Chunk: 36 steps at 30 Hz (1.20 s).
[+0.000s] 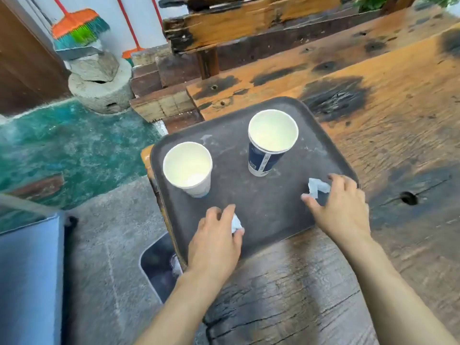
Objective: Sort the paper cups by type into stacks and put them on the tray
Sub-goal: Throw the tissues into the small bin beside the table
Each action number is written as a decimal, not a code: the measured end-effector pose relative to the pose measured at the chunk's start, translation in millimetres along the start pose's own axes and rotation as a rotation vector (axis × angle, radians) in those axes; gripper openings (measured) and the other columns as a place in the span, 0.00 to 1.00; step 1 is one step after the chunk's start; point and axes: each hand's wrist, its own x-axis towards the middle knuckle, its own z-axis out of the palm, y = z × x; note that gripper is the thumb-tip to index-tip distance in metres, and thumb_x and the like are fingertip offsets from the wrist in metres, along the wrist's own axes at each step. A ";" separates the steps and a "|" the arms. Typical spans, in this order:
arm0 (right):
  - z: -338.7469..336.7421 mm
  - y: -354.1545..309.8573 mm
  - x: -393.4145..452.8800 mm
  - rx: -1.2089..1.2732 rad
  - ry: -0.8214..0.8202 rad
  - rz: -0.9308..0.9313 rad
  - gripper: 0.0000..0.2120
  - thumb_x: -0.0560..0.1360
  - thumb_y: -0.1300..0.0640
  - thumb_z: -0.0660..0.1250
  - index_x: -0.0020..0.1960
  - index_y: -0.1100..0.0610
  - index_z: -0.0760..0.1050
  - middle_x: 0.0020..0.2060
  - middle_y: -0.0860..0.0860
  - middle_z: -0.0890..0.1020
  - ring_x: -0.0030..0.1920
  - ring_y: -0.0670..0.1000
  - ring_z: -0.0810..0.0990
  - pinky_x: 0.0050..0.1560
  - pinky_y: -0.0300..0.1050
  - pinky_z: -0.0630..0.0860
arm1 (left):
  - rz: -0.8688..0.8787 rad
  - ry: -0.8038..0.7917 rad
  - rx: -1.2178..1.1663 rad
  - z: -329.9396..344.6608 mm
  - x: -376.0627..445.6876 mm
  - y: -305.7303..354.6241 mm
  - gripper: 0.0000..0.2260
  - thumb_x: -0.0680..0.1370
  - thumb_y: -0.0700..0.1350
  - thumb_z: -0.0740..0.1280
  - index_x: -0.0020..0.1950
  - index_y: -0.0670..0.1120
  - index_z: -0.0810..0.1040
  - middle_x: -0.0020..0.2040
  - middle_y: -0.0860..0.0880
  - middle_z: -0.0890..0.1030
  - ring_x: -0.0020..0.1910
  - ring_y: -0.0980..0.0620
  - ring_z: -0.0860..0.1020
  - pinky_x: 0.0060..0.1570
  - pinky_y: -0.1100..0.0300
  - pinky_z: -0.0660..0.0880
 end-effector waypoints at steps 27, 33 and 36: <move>81.8 -196.6 -206.1 0.461 -0.141 -0.315 0.12 0.65 0.57 0.67 0.43 0.45 0.67 0.46 0.44 0.69 0.38 0.53 0.80 0.37 0.49 0.75 | -0.162 0.298 -0.115 -63.3 -82.4 -236.6 0.19 0.74 0.38 0.71 0.64 0.47 0.75 0.61 0.47 0.72 0.58 0.47 0.75 0.55 0.55 0.71; 151.1 -233.6 -253.4 0.276 -0.108 -0.255 0.07 0.70 0.48 0.69 0.43 0.47 0.71 0.41 0.46 0.76 0.41 0.52 0.79 0.35 0.49 0.74 | -0.071 0.267 -0.117 -41.9 -74.2 -300.8 0.20 0.75 0.41 0.70 0.66 0.49 0.73 0.60 0.49 0.72 0.56 0.48 0.75 0.54 0.54 0.73; 205.4 -224.7 -260.9 0.273 -0.182 -0.136 0.05 0.74 0.50 0.66 0.45 0.47 0.70 0.47 0.46 0.74 0.41 0.53 0.80 0.38 0.50 0.74 | -0.025 0.230 -0.083 -9.1 -61.7 -332.2 0.21 0.76 0.40 0.69 0.68 0.48 0.72 0.61 0.49 0.74 0.62 0.47 0.72 0.64 0.51 0.69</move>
